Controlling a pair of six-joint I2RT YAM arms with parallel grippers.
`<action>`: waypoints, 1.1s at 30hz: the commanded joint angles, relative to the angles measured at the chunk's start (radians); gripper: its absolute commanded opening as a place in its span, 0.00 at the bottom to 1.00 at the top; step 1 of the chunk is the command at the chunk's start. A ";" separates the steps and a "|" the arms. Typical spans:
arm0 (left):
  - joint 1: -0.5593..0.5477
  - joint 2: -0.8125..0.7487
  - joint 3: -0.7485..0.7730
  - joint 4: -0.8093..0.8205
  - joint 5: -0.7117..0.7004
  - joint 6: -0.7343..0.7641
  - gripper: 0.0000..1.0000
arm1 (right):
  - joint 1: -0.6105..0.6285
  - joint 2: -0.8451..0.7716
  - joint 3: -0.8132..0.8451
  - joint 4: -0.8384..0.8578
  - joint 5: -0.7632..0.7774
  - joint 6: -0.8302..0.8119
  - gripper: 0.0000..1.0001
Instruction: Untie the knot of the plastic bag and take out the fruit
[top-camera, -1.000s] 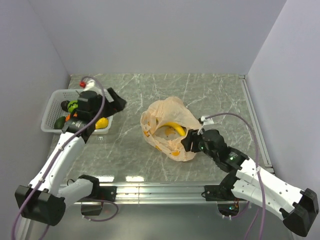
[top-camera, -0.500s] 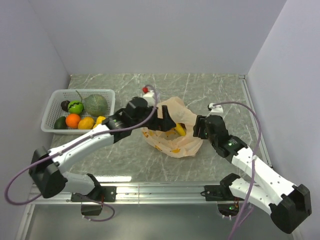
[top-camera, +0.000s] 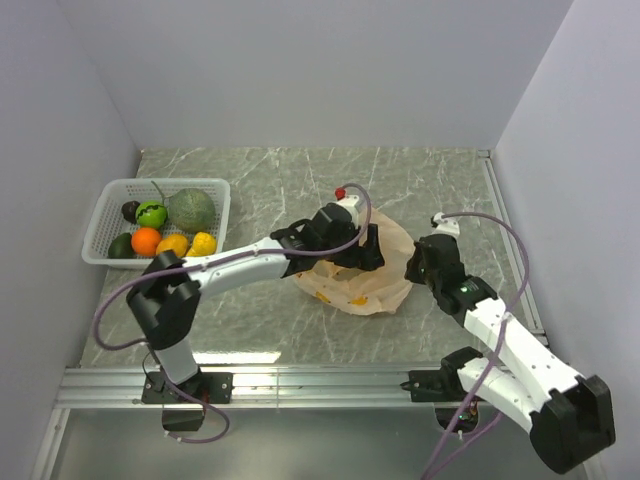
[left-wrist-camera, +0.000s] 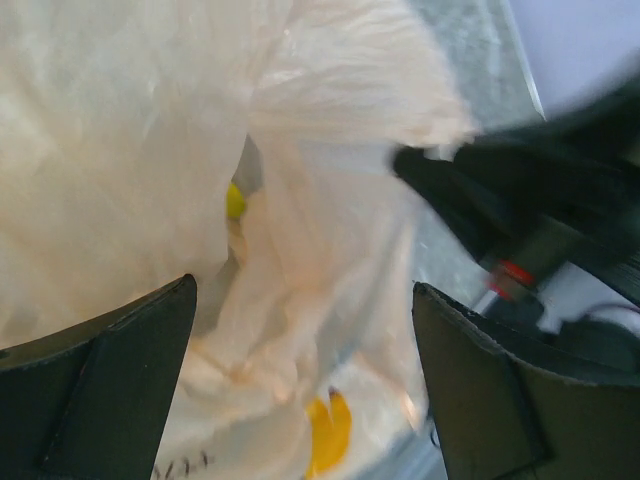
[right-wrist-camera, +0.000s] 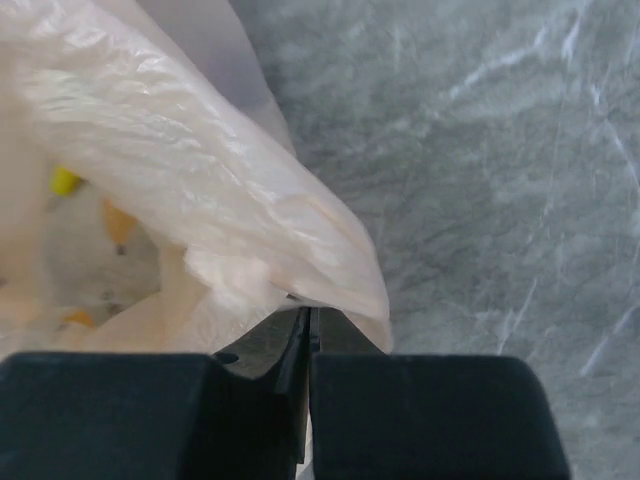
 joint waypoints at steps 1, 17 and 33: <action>0.000 0.066 0.051 0.060 -0.077 -0.073 0.94 | -0.004 -0.090 0.016 0.038 -0.014 0.003 0.00; 0.072 0.199 0.086 -0.008 -0.540 -0.247 0.95 | 0.029 -0.173 -0.046 0.081 -0.154 0.030 0.00; 0.051 -0.122 -0.130 0.046 -0.472 -0.030 0.98 | 0.071 -0.153 -0.061 0.089 -0.143 0.035 0.04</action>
